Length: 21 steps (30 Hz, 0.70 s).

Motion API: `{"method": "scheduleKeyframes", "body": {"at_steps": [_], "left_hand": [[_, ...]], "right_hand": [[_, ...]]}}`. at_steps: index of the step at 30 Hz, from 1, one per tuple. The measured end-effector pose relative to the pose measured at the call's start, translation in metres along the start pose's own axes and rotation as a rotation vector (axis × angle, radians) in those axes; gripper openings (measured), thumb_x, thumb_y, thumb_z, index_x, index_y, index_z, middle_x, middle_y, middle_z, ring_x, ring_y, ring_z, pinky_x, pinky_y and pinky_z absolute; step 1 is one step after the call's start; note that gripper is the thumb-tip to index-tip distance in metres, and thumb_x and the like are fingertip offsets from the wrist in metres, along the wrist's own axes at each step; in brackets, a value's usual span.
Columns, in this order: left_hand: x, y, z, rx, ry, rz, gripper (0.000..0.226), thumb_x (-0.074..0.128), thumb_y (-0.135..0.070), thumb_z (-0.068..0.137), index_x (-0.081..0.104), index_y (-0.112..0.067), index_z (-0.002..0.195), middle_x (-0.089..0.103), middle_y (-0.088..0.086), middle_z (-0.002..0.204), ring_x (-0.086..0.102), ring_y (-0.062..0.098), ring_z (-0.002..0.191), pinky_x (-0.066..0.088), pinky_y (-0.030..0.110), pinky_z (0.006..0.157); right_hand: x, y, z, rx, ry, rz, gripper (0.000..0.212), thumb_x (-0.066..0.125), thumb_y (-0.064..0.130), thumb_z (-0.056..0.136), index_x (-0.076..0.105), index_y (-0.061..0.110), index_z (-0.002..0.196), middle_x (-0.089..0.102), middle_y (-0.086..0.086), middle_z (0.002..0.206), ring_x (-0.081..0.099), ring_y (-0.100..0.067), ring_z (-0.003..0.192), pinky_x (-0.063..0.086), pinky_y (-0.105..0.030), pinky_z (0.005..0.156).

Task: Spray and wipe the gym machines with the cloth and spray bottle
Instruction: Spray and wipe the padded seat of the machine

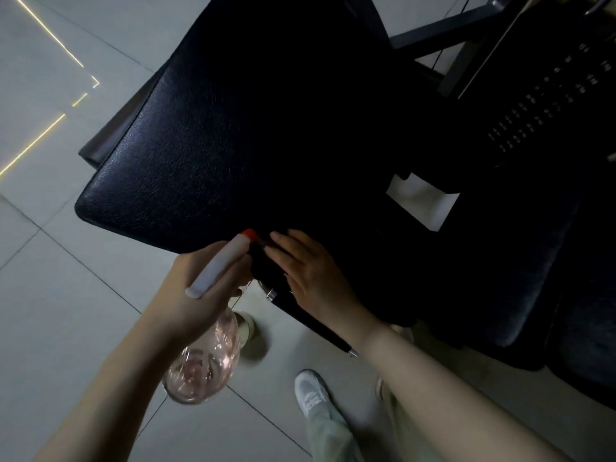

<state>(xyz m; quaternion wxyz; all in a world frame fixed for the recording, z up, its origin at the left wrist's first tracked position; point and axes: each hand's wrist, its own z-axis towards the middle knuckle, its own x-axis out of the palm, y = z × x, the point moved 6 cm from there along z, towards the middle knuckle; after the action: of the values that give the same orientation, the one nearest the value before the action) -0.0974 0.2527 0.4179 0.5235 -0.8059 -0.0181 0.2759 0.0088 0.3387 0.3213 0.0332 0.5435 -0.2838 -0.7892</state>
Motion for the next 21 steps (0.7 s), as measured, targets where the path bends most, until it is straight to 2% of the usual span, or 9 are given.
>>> {"method": "scheduleKeyframes", "body": {"at_steps": [2,5,8,10,13,17,18,19,21], "left_hand": [[-0.002,-0.001,-0.002,-0.012,-0.003,-0.032,0.049,0.046,-0.06,0.073,0.065,-0.018,0.089,0.067,0.004,0.086,0.065,0.021,0.076,0.055,0.039,0.069],[-0.007,0.003,-0.006,-0.039,-0.013,-0.042,0.049,0.046,-0.062,0.072,0.065,-0.02,0.088,0.067,0.004,0.087,0.065,0.021,0.075,0.055,0.038,0.069],[-0.014,0.01,-0.01,-0.053,-0.041,-0.034,0.053,0.045,-0.065,0.071,0.066,-0.019,0.089,0.069,0.001,0.086,0.066,0.018,0.074,0.057,0.035,0.068],[-0.016,0.015,-0.013,-0.061,-0.047,-0.017,0.056,0.044,-0.067,0.071,0.066,-0.019,0.09,0.069,-0.002,0.086,0.067,0.016,0.075,0.057,0.032,0.067],[-0.019,0.022,-0.018,-0.087,-0.079,-0.015,0.053,0.045,-0.068,0.069,0.065,-0.024,0.089,0.07,-0.005,0.087,0.067,0.012,0.076,0.055,0.031,0.065],[-0.017,0.023,-0.019,-0.07,-0.062,0.054,0.048,0.042,-0.067,0.071,0.063,-0.026,0.085,0.069,-0.013,0.087,0.066,0.006,0.077,0.054,0.031,0.064],[-0.015,0.023,-0.019,-0.069,-0.054,0.062,0.049,0.042,-0.067,0.071,0.063,-0.026,0.085,0.069,-0.014,0.087,0.066,0.005,0.077,0.054,0.03,0.062],[-0.014,0.023,-0.02,-0.065,-0.044,0.06,0.05,0.041,-0.067,0.071,0.063,-0.025,0.085,0.069,-0.014,0.087,0.066,0.005,0.077,0.054,0.029,0.061],[-0.009,0.021,-0.019,-0.053,-0.021,0.047,0.054,0.042,-0.067,0.07,0.064,-0.02,0.084,0.069,-0.01,0.087,0.066,0.004,0.076,0.053,0.027,0.062]], "right_hand": [[-0.011,-0.024,-0.023,0.095,-0.027,-0.05,0.044,0.046,0.012,0.087,0.05,0.015,0.131,0.048,-0.007,0.139,0.036,-0.028,0.131,0.039,-0.042,0.105],[-0.021,-0.044,-0.049,0.447,-0.181,0.029,0.042,0.039,0.019,0.094,0.049,0.014,0.134,0.041,-0.008,0.145,0.031,-0.029,0.136,0.034,-0.044,0.109],[-0.013,-0.033,-0.034,0.721,-0.343,0.105,0.039,0.043,0.01,0.091,0.055,0.006,0.129,0.045,-0.013,0.142,0.036,-0.036,0.133,0.036,-0.049,0.107],[-0.01,-0.016,-0.009,0.772,-0.383,0.087,0.04,0.053,0.0,0.086,0.057,0.003,0.126,0.049,-0.015,0.138,0.042,-0.04,0.129,0.035,-0.045,0.103],[0.004,0.021,0.019,0.592,-0.276,0.071,0.052,0.06,-0.002,0.082,0.052,0.007,0.132,0.047,-0.013,0.141,0.042,-0.04,0.129,0.037,-0.042,0.101],[0.027,0.052,0.018,0.118,-0.165,0.119,0.037,0.03,0.009,0.099,0.036,0.012,0.135,0.04,-0.009,0.143,0.036,-0.035,0.132,0.039,-0.047,0.103],[0.027,0.047,0.013,0.054,-0.148,0.104,0.036,0.034,0.009,0.098,0.036,0.012,0.134,0.04,-0.008,0.142,0.037,-0.034,0.131,0.04,-0.045,0.102],[0.025,0.039,0.008,0.025,-0.121,0.071,0.04,0.046,0.007,0.094,0.038,0.013,0.132,0.043,-0.009,0.141,0.038,-0.033,0.129,0.041,-0.044,0.101],[0.017,0.022,-0.006,0.024,-0.064,-0.014,0.055,0.065,0.002,0.08,0.046,0.012,0.13,0.048,-0.01,0.138,0.041,-0.031,0.126,0.043,-0.043,0.099]]}}
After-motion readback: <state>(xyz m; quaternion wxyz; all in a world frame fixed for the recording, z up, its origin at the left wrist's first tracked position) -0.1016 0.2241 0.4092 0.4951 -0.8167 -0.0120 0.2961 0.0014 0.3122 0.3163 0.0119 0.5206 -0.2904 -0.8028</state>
